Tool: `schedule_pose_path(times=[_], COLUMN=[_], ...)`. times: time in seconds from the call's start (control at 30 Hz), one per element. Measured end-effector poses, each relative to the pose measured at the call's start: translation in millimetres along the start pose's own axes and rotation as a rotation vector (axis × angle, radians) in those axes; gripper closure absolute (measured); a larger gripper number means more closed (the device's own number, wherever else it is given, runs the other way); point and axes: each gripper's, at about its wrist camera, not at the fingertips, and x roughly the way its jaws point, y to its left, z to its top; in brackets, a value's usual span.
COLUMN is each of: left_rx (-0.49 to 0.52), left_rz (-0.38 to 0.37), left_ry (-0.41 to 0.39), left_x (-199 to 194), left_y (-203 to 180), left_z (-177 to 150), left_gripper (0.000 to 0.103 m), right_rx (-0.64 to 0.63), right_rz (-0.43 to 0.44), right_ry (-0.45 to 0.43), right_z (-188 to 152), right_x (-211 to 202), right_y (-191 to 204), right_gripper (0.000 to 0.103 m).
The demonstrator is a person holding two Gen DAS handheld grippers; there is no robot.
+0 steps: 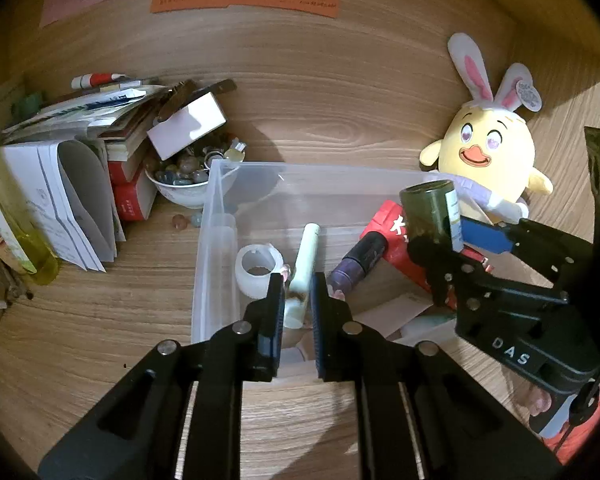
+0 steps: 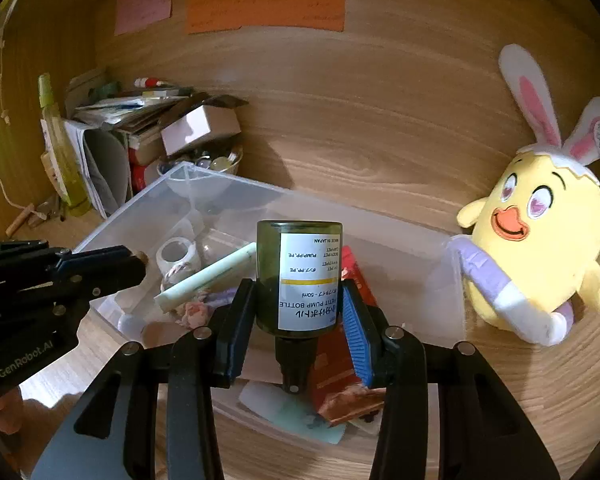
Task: Organize objects
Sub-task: 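Lower the green pump bottle and brown bead into the clear box and release both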
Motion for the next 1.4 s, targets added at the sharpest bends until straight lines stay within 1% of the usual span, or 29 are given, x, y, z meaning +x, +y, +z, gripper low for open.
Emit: schedule_pose_path(times=[0.13, 0.2, 0.27, 0.3, 0.33, 0.37, 0.4, 0.47, 0.5, 0.53, 0.57, 0.6, 0.63, 0.77, 0.8, 0.83, 0.93, 1.07, 1.17, 1.27, 1.4], left_rx=[0.006, 0.012, 0.01, 0.01, 0.01, 0.013, 0.015, 0.016, 0.015, 0.015, 0.017, 0.018, 0.019, 0.032, 0.036, 0.039, 0.031, 0.028, 0.023, 0.018, 0.016], left_rz=[-0.001, 0.002, 0.005, 0.005, 0.007, 0.008, 0.006, 0.001, 0.001, 0.005, 0.006, 0.005, 0.006, 0.03, 0.035, 0.039, 0.037, 0.055, 0.06, 0.067, 0.084], left_ry=[-0.007, -0.009, -0.011, -0.014, -0.02, -0.028, -0.036, -0.053, -0.061, -0.072, -0.078, -0.081, -0.085, -0.106, -0.11, -0.112, -0.112, -0.117, -0.104, -0.079, -0.048], left_x=[-1.4, -2.2, -2.8, -3.8, -5.2, -7.2, -9.4, -14.9, -17.7, -22.0, -25.8, -28.7, -32.6, -50.5, -55.0, -59.5, -72.1, -84.2, -88.8, -89.4, -88.1], left_y=[-1.7, -2.5, -2.7, -3.0, -3.2, -3.7, -4.3, -5.3, -5.6, -6.3, -6.9, -7.2, -7.5, -9.8, -10.2, -10.4, -7.3, -2.0, 2.3, 6.1, 10.2], left_z=[-0.5, -1.4, -2.1, -2.2, -2.4, -2.6, -2.5, -2.0, -1.9, -1.7, -1.5, -1.4, -1.1, -2.4, -3.3, -4.1, -9.1, -19.0, -28.5, -38.6, -53.5], left_gripper=[0.092, 0.089, 0.075, 0.072, 0.069, 0.066, 0.065, 0.056, 0.053, 0.049, 0.045, 0.044, 0.039, 0.026, 0.025, 0.025, 0.012, 0.011, 0.009, 0.009, 0.009], right_rx=[-0.005, -0.012, -0.02, -0.025, -0.027, -0.027, -0.027, -0.029, -0.029, -0.029, -0.027, -0.024, -0.021, -0.019, -0.023, -0.025, -0.036, -0.055, -0.057, -0.054, -0.05], right_rz=[0.01, 0.011, 0.004, 0.003, 0.004, 0.005, 0.001, -0.01, -0.015, -0.018, -0.019, -0.017, -0.014, 0.003, 0.004, 0.005, 0.01, 0.008, 0.025, 0.044, 0.084], right_ry=[0.015, 0.015, 0.012, 0.013, 0.015, 0.015, 0.011, -0.002, -0.01, -0.018, -0.024, -0.029, -0.034, -0.06, -0.07, -0.079, -0.107, -0.137, -0.143, -0.131, -0.088], right_z=[-1.6, -2.3, -2.5, -2.8, -3.0, -3.1, -3.0, -2.4, -1.7, -0.9, 0.0, 1.2, 2.1, 4.6, 4.5, 4.2, 0.4, -8.3, -17.4, -27.7, -45.6], right_x=[2.8, 3.2, 1.9, 1.1, 0.6, -0.1, -1.6, -5.2, -7.6, -10.9, -13.6, -17.0, -19.9, -35.9, -41.9, -45.8, -60.9, -79.8, -89.2, -91.0, -85.6], right_y=[2.5, 4.7, 6.2, 6.7, 6.7, 6.3, 5.8, 4.8, 4.2, 3.3, 2.3, 1.1, 0.4, 0.0, 1.4, 2.4, 6.4, 10.7, 12.4, 14.9, 20.6], right_gripper=[0.064, 0.064, 0.064, 0.063, 0.06, 0.055, 0.053, 0.047, 0.045, 0.041, 0.035, 0.033, 0.03, 0.027, 0.026, 0.022, 0.02, 0.02, 0.02, 0.02, 0.02])
